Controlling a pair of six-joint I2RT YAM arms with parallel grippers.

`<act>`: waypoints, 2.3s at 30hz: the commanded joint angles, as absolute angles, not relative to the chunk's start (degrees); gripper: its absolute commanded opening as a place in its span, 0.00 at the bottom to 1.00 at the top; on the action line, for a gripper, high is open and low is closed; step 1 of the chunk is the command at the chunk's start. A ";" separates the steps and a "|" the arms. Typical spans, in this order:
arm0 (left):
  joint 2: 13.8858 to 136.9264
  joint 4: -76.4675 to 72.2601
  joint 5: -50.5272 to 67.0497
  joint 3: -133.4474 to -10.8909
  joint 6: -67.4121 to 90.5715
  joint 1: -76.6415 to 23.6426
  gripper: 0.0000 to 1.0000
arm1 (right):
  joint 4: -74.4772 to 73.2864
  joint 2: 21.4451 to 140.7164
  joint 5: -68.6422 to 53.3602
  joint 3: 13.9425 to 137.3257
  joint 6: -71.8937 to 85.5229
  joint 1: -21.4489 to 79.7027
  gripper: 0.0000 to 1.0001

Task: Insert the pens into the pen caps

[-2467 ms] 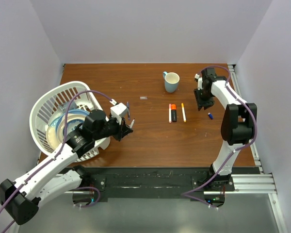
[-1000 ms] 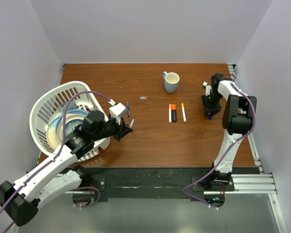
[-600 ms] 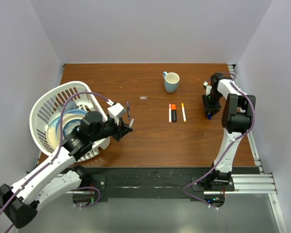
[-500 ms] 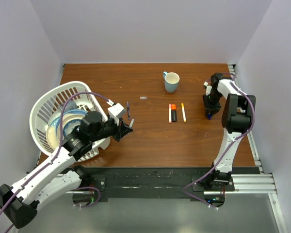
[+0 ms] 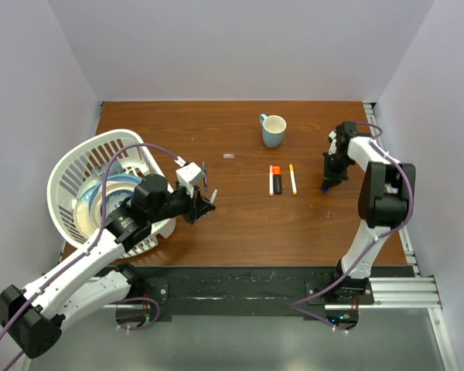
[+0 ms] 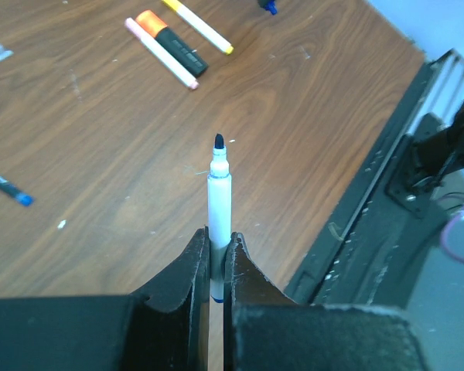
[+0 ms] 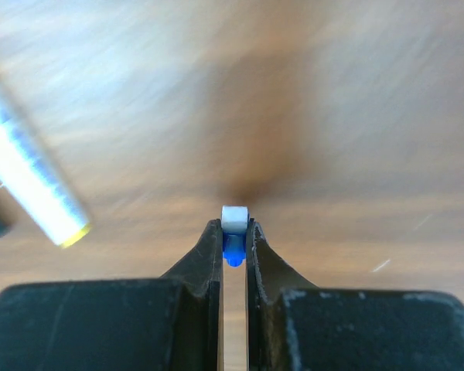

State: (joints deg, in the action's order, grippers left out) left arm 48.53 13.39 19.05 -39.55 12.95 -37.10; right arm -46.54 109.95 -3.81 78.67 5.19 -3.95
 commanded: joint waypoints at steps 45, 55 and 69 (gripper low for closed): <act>54.31 -19.51 38.23 -32.69 39.29 -36.91 0.00 | 15.13 63.89 -29.79 51.50 43.60 36.83 0.00; 53.88 -17.49 37.53 -32.78 37.09 -36.91 0.00 | 10.46 64.69 -30.76 52.30 41.39 36.83 0.00; 56.08 -16.79 37.62 -34.45 35.33 -36.91 0.00 | 5.55 57.40 -28.75 47.80 40.52 37.44 0.00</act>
State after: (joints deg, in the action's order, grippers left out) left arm 56.18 -15.29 37.67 -32.01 37.23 -37.15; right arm 8.49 60.66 -29.34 46.46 42.37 36.84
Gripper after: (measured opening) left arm 0.087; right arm 0.078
